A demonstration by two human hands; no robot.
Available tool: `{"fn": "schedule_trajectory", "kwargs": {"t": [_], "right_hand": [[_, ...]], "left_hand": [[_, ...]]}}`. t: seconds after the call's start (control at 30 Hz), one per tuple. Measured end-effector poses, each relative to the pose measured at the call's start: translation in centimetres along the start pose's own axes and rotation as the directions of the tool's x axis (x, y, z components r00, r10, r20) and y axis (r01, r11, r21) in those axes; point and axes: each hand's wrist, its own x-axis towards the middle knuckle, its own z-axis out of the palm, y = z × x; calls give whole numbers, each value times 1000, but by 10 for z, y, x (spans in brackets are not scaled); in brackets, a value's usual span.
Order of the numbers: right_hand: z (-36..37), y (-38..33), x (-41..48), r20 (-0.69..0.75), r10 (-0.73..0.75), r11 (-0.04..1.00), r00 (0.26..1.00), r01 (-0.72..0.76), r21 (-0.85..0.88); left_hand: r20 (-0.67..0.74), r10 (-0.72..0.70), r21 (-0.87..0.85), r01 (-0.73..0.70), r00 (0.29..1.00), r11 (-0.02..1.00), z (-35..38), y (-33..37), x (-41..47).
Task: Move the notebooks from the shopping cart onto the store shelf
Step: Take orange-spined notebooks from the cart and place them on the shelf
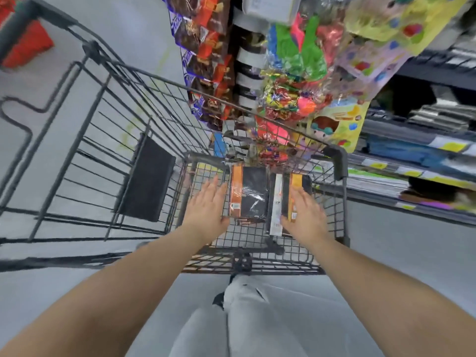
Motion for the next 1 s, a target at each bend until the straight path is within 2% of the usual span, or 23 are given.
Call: {"fn": "schedule_trajectory", "kwargs": {"t": [0.1, 0.17, 0.3, 0.4, 0.53, 0.67, 0.83, 1.0], "right_hand": [[10, -6, 22, 34, 25, 1000, 999, -26, 16], [19, -9, 32, 27, 50, 995, 998, -52, 84], [44, -13, 43, 31, 113, 974, 993, -116, 194], [66, -16, 51, 7, 170, 957, 985, -167, 236], [94, -25, 61, 7, 292, 896, 956, -276, 347], [112, -35, 71, 30, 388, 830, 921, -363, 423], [131, -37, 74, 44, 442, 803, 896, -417, 425], [142, -45, 73, 65, 427, 825, 902, -418, 381]], "left_hand": [[74, -56, -39, 59, 996, 997, 11, -11, 32], [139, -120, -131, 138, 983, 982, 16, -15, 51], [356, -230, -357, 360, 906, 862, 36, -25, 92], [437, -236, -368, 412, 868, 833, 62, -31, 122], [475, -244, -383, 448, 846, 808, 91, -29, 149], [568, -252, -404, 532, 784, 744, 121, -27, 167], [486, -305, -527, 552, 819, 646, 136, -27, 172], [383, -274, -730, 471, 882, 495, 122, -44, 156]]}}
